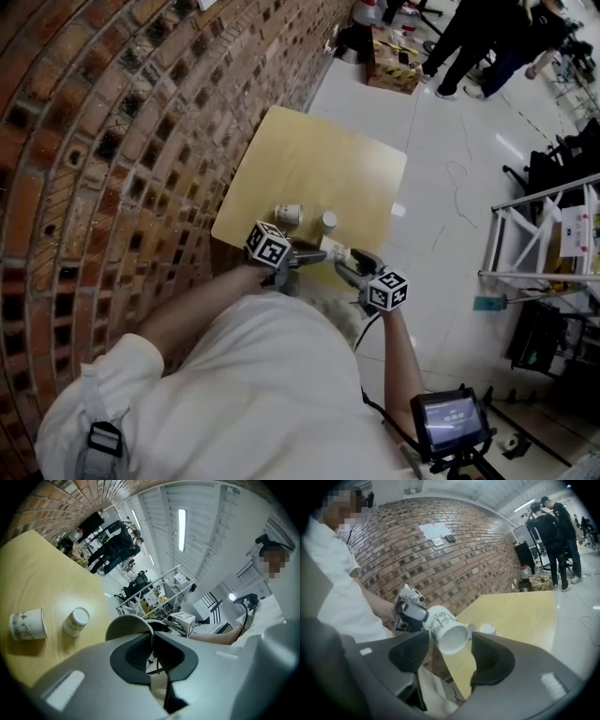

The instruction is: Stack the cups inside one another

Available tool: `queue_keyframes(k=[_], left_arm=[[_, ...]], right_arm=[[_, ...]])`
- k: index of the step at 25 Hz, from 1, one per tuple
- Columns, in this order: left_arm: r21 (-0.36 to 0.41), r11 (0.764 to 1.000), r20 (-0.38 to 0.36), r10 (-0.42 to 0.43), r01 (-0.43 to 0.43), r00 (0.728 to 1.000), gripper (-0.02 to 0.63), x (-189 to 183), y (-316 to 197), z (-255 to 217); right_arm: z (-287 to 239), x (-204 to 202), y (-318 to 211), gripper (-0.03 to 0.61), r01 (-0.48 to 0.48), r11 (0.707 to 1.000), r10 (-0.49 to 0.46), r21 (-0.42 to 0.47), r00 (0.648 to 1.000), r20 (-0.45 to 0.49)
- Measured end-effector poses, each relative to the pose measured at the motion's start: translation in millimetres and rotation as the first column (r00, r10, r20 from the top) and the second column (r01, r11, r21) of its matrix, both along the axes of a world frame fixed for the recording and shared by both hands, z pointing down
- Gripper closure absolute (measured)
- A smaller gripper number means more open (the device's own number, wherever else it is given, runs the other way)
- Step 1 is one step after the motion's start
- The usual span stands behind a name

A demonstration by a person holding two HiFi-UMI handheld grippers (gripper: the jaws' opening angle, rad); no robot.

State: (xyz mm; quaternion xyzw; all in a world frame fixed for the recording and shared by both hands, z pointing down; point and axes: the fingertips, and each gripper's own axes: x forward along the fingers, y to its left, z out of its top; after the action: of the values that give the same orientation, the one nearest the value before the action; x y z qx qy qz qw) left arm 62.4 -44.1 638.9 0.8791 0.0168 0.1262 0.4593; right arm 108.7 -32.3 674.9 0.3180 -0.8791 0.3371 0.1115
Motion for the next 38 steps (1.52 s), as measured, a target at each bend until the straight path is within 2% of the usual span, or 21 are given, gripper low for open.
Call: queue_keyframes(k=[3,6,10,12,14,19,21,23,26,28,30,32,34,38], left_arm=[[0.087,0.996,0.067,0.008,-0.013,0.998,0.58,-1.7,-1.5,6.0],[0.196,0.977,0.182,0.046,-0.082,0.982,0.58,-6.7,3.0,16.7],[0.322,0.923,0.347,0.092,-0.21,0.933,0.58,-12.1,6.7,35.9],[0.369,0.89,0.414,0.102,-0.269,0.904,0.58,-13.1,6.7,43.7],[0.409,0.852,0.475,0.107,-0.327,0.873,0.58,-13.6,6.4,52.0],[0.484,0.747,0.589,0.106,-0.455,0.801,0.58,-13.6,6.5,65.0],[0.509,0.685,0.64,0.104,-0.521,0.762,0.58,-14.0,7.2,71.1],[0.531,0.596,0.699,0.095,-0.603,0.709,0.58,-16.2,8.7,80.9],[0.532,0.437,0.779,0.083,-0.725,0.621,0.58,-20.7,15.9,101.2],[0.515,0.367,0.814,0.077,-0.775,0.576,0.58,-23.8,20.8,114.4],[0.498,0.324,0.835,0.071,-0.804,0.546,0.58,-27.0,23.1,125.0],[0.484,0.298,0.85,0.065,-0.823,0.523,0.58,-30.0,24.1,132.6],[0.468,0.283,0.863,0.061,-0.837,0.502,0.58,-33.5,25.3,138.7],[0.425,0.266,0.888,0.061,-0.865,0.455,0.578,-42.6,24.2,153.0]], right_arm=[[11.0,8.9,0.8,0.291,-0.037,0.999,0.036,-0.025,0.999,-0.01],[20.2,11.5,6.6,0.293,-0.055,0.997,0.054,-0.048,0.998,-0.024],[32.7,18.2,11.5,0.308,-0.115,0.99,0.111,-0.082,0.993,-0.043],[35.8,23.0,11.9,0.35,-0.158,0.983,0.155,-0.095,0.987,-0.03],[37.3,26.3,13.2,0.35,-0.184,0.978,0.183,-0.099,0.983,-0.022],[40.4,27.3,19.5,0.351,-0.2,0.973,0.201,-0.114,0.98,-0.008],[42.2,29.8,21.5,0.357,-0.205,0.971,0.206,-0.12,0.979,-0.008],[44.0,32.2,23.0,0.362,-0.213,0.969,0.213,-0.127,0.977,-0.01],[46.3,34.7,26.4,0.362,-0.223,0.965,0.224,-0.14,0.975,-0.01],[49.5,35.9,29.6,0.362,-0.223,0.963,0.224,-0.15,0.975,-0.016],[54.3,36.9,32.7,0.362,-0.221,0.962,0.22,-0.161,0.975,-0.026],[58.2,38.2,36.3,0.362,-0.22,0.96,0.217,-0.173,0.976,-0.036],[60.9,39.5,40.4,0.362,-0.219,0.958,0.215,-0.185,0.976,-0.044],[67.3,40.1,44.4,0.367,-0.219,0.954,0.212,-0.203,0.976,-0.054]])
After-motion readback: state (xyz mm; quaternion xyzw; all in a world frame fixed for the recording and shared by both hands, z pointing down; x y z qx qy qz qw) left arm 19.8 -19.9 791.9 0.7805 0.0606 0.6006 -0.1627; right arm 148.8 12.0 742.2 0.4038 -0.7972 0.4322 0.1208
